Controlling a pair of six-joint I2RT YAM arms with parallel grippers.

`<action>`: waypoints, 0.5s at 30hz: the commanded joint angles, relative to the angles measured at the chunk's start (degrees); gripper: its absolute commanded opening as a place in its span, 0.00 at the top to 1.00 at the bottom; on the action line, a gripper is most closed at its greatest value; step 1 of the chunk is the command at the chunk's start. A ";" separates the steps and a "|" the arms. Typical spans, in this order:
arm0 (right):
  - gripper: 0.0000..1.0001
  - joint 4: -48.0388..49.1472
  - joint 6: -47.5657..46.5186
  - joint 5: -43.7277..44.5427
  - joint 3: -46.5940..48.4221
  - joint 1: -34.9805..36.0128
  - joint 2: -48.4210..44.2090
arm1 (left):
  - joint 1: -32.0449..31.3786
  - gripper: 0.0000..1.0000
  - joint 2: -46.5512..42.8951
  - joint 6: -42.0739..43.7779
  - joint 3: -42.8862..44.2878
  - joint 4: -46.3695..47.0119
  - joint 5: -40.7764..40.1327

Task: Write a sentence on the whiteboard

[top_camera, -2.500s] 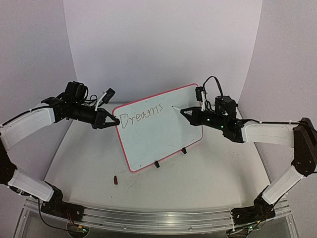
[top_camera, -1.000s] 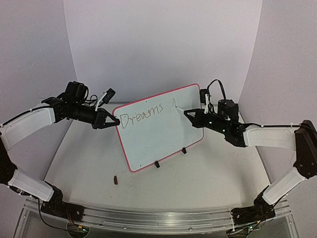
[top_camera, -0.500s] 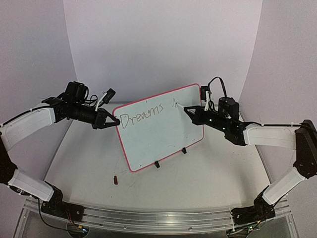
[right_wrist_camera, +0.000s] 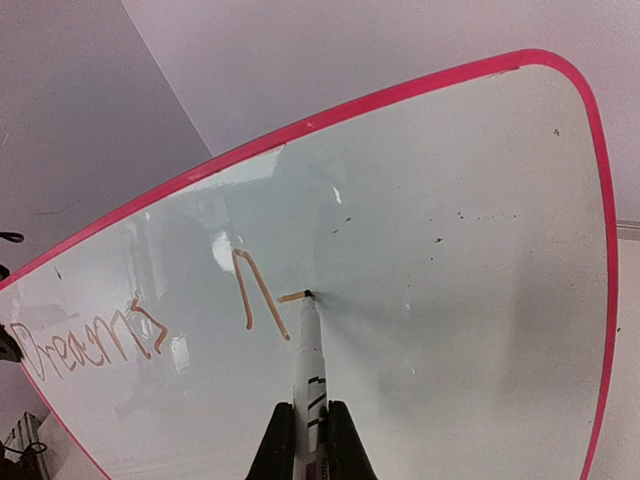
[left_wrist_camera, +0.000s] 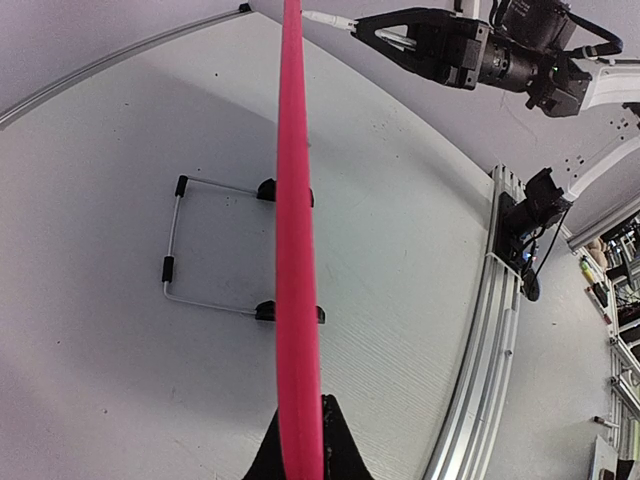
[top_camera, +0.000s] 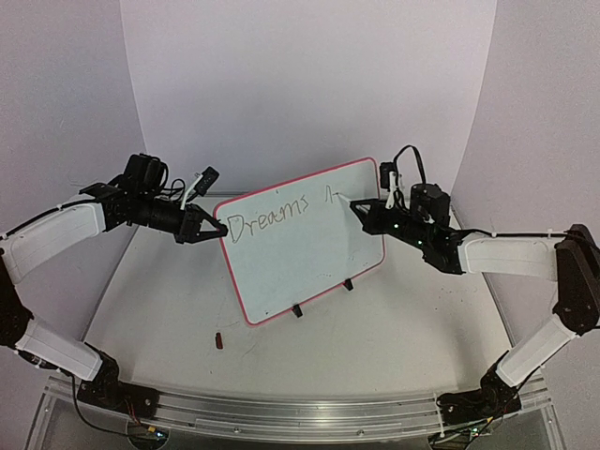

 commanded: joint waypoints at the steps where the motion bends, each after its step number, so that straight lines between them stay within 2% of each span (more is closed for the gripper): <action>1: 1.00 0.45 -1.06 2.33 2.50 -0.05 -0.09 | -0.67 1.00 1.76 1.31 0.64 -2.49 -0.94; 15: 1.00 0.61 -2.27 -2.85 4.28 -0.05 1.90 | -0.69 1.00 1.86 1.20 0.64 -2.44 -0.84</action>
